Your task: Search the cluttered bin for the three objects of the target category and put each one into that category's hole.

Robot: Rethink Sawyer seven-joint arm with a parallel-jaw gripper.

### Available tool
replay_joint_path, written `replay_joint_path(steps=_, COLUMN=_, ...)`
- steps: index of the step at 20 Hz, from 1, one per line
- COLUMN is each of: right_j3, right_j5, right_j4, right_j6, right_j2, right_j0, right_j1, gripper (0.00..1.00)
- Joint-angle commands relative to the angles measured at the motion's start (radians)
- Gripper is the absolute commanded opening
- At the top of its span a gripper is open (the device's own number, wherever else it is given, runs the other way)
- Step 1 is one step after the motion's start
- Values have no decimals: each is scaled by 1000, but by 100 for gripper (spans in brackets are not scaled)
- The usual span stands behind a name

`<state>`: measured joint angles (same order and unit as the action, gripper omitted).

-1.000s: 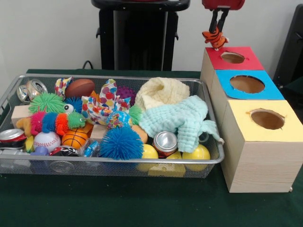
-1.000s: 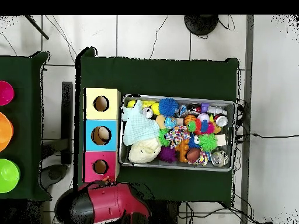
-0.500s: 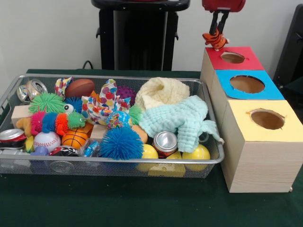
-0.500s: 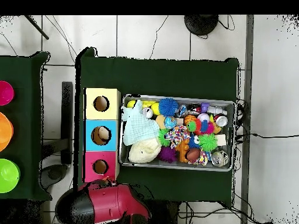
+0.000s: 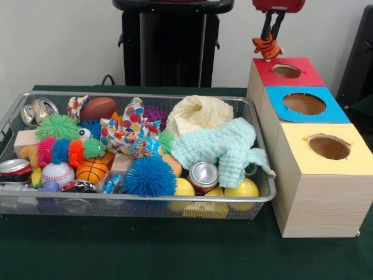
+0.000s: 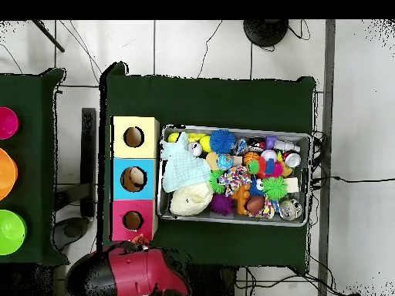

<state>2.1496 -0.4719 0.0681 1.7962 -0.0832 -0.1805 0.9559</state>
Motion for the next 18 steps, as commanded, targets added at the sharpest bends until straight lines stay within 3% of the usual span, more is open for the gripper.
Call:
replay_joint_path(steps=1, right_j3=-52, right_j5=-42, right_j4=-74, right_j6=273, right_j2=-5, right_j0=-36, right_j1=-76, gripper=0)
replay_joint_path(steps=18, right_j3=-183, right_j5=-147, right_j4=-106, right_j6=225, right_j2=-58, right_j0=-82, right_j1=-119, gripper=0)
